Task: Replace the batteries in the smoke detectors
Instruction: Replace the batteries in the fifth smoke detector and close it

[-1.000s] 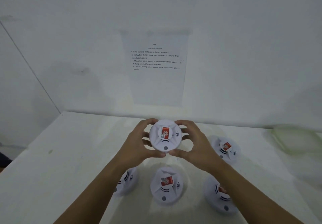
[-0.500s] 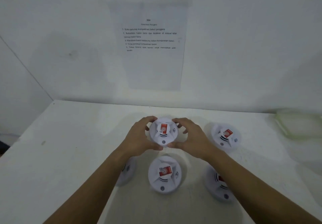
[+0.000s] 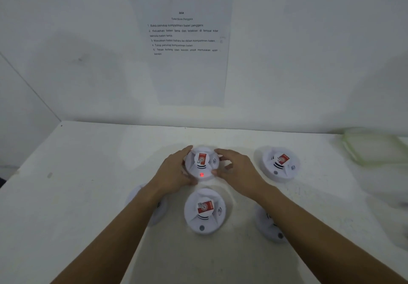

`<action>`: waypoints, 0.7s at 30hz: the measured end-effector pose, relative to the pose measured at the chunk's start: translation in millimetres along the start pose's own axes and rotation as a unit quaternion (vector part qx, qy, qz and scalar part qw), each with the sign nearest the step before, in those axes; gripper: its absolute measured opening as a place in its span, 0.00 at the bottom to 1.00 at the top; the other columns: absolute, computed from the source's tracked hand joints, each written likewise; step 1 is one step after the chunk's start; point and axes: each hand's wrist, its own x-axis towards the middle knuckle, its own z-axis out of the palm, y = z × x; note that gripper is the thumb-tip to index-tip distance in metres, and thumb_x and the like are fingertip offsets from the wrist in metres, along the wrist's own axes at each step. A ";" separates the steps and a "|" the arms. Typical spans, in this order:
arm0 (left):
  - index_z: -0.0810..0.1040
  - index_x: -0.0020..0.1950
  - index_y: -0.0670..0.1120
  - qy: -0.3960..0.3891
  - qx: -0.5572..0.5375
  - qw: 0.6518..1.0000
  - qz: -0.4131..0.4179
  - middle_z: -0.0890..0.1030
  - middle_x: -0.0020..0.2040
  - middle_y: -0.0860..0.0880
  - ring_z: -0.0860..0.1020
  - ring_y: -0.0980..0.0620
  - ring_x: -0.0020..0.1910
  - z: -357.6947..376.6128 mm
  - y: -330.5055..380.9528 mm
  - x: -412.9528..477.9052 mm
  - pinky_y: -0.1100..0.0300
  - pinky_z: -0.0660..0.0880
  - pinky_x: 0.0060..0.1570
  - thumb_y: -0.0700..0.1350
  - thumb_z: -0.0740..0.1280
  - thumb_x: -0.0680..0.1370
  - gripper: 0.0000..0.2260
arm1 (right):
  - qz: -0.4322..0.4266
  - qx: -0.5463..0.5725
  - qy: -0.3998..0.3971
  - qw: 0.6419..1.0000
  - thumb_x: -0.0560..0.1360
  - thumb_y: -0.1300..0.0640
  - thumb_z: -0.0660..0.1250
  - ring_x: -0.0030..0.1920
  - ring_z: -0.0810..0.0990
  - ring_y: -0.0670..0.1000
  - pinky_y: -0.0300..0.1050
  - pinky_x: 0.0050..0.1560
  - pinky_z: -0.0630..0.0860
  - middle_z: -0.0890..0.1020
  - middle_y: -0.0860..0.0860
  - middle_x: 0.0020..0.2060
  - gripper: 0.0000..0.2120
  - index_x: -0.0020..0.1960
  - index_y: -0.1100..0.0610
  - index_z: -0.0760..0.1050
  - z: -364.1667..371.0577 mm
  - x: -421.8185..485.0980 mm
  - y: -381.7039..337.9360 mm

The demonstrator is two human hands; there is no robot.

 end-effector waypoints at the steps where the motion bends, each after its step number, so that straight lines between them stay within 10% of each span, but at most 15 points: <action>1: 0.73 0.68 0.51 0.009 0.004 1.000 0.001 0.76 0.59 0.57 0.74 0.57 0.54 0.0 3.6 -3.5 0.61 0.69 0.55 0.37 0.78 0.70 0.29 | -0.002 -0.001 0.012 1.000 0.75 0.56 0.75 0.56 0.79 0.44 0.41 0.57 0.78 0.80 0.48 0.60 0.22 0.67 0.52 0.76 -3.9 -4.2 -0.6; 6: 0.78 0.60 0.35 0.072 0.064 0.993 0.063 0.81 0.55 0.40 0.74 0.49 0.50 4.3 30.0 -16.2 0.71 0.65 0.45 0.40 0.68 0.74 0.16 | -0.009 0.009 0.101 0.995 0.77 0.54 0.72 0.55 0.79 0.39 0.32 0.51 0.76 0.82 0.42 0.57 0.18 0.66 0.49 0.76 -43.1 -32.3 -2.9; 12: 0.74 0.68 0.57 0.070 -0.016 0.994 0.080 0.73 0.61 0.55 0.75 0.63 0.54 44.9 83.0 -8.2 0.72 0.71 0.50 0.47 0.74 0.76 0.21 | 0.016 -0.009 0.205 0.979 0.76 0.60 0.72 0.52 0.79 0.42 0.26 0.49 0.71 0.82 0.44 0.52 0.14 0.61 0.51 0.78 -109.1 -65.3 19.4; 21: 0.67 0.73 0.50 -0.045 -0.007 0.999 0.010 0.72 0.60 0.56 0.75 0.55 0.55 127.6 140.9 29.5 0.61 0.71 0.54 0.49 0.74 0.77 0.27 | 0.103 -0.075 0.045 0.991 0.69 0.64 0.76 0.54 0.77 0.53 0.41 0.53 0.72 0.78 0.53 0.54 0.25 0.64 0.62 0.73 -146.0 -72.7 64.7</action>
